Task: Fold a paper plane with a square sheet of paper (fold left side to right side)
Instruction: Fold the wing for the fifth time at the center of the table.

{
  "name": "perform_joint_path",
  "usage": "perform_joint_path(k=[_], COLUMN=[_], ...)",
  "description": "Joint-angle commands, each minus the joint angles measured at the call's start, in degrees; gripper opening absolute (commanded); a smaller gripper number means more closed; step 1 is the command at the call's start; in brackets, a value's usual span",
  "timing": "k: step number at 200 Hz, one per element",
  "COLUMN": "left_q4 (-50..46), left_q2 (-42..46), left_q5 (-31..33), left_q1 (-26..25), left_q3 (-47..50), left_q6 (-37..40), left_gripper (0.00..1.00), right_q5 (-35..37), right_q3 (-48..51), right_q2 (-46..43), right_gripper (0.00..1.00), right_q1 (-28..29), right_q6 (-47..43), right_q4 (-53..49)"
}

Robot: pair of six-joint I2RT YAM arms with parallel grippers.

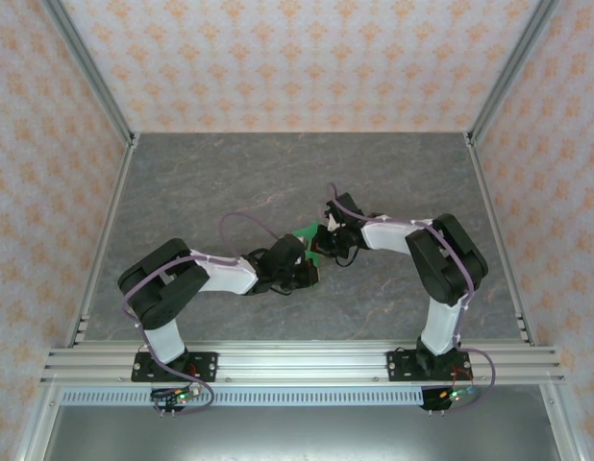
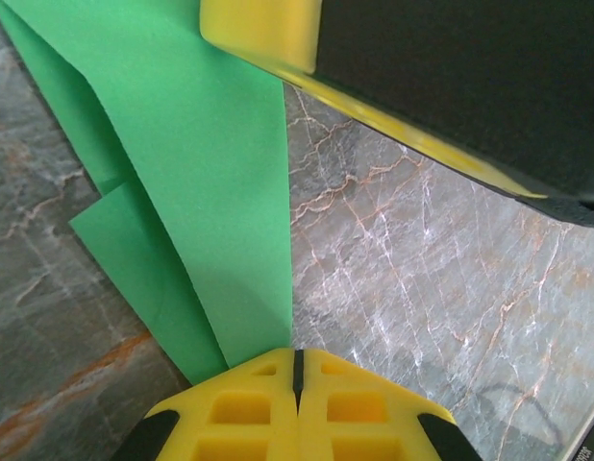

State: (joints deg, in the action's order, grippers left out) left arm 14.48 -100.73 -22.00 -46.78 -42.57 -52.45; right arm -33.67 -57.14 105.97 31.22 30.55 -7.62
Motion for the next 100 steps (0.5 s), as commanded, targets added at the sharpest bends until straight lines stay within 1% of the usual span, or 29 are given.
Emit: perform_joint_path(k=[1, 100], left_q4=[-11.9, -11.9], left_q2=[-1.4, 1.4], left_q5=[-6.0, -6.0], left_q1=[-4.2, -5.5], left_q3=[2.6, 5.6], left_q6=[0.4, -0.2], left_gripper=[0.00, 0.00], right_q5=[6.0, 6.0], right_q3=[0.2, -0.6], right_q2=[3.7, 4.4], right_gripper=[0.08, 0.08], right_q1=[-0.2, -0.1], right_q6=[-1.2, -1.7], right_q4=[-3.4, -4.3])
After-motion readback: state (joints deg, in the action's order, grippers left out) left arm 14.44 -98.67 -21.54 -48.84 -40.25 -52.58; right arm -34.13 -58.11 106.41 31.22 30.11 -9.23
